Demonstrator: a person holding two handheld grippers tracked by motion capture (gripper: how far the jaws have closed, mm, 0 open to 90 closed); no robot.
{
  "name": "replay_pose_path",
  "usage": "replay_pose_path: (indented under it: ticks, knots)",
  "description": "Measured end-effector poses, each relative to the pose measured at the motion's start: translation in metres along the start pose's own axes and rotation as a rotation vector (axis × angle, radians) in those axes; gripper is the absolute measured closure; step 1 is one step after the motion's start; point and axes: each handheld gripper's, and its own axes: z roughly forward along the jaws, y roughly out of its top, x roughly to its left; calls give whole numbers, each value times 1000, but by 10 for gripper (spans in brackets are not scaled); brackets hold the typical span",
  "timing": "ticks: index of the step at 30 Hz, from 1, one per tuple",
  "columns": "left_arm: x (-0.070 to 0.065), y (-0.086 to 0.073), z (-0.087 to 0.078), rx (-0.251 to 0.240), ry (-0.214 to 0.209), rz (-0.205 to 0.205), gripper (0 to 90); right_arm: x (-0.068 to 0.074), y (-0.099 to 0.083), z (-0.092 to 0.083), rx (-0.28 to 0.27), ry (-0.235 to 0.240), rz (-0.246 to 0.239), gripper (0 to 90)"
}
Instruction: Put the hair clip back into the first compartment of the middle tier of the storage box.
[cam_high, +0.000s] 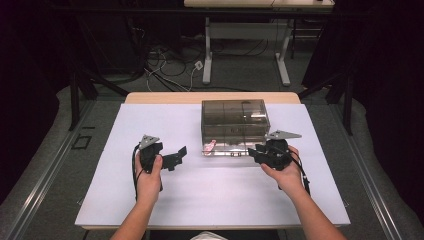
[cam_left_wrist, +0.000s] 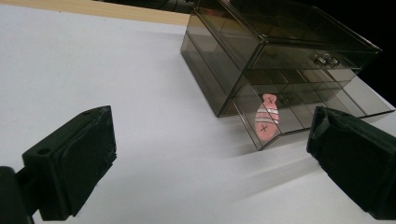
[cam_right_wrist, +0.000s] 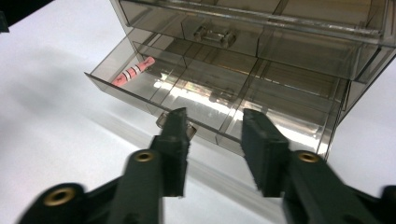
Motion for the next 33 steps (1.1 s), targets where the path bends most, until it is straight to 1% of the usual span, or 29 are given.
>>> replay_pose_path:
  ticks: [2,3,5,6,7,12,14,17,23,25,33]
  knots:
    - [1,0,0,0,-3,-6,16,1,-1,1,11,-2,-1,713]
    - [2,0,-1,1,1,0,16,1,-2,2,17,0,-5,735]
    - [2,0,-1,-2,1,-9,17,2,-3,4,27,4,-17,780]
    - [3,1,-1,2,0,-15,17,3,-3,4,35,7,-16,802]
    - [3,0,-1,-9,3,-19,18,3,-4,5,40,10,-24,818]
    - [6,1,-3,-6,6,-21,19,5,-7,10,70,13,-25,876]
    - [6,1,-3,-11,9,-27,19,5,-8,12,81,17,-26,888]
    - [6,1,-2,-7,9,-27,20,6,-10,14,90,16,-35,900]
    - [7,0,-2,-4,10,-31,21,4,-14,21,118,4,-28,900]
    - [7,0,-2,-1,10,-32,22,3,-15,22,123,4,-20,900]
    - [8,0,-1,-4,13,-37,23,0,-16,24,129,-1,-20,900]
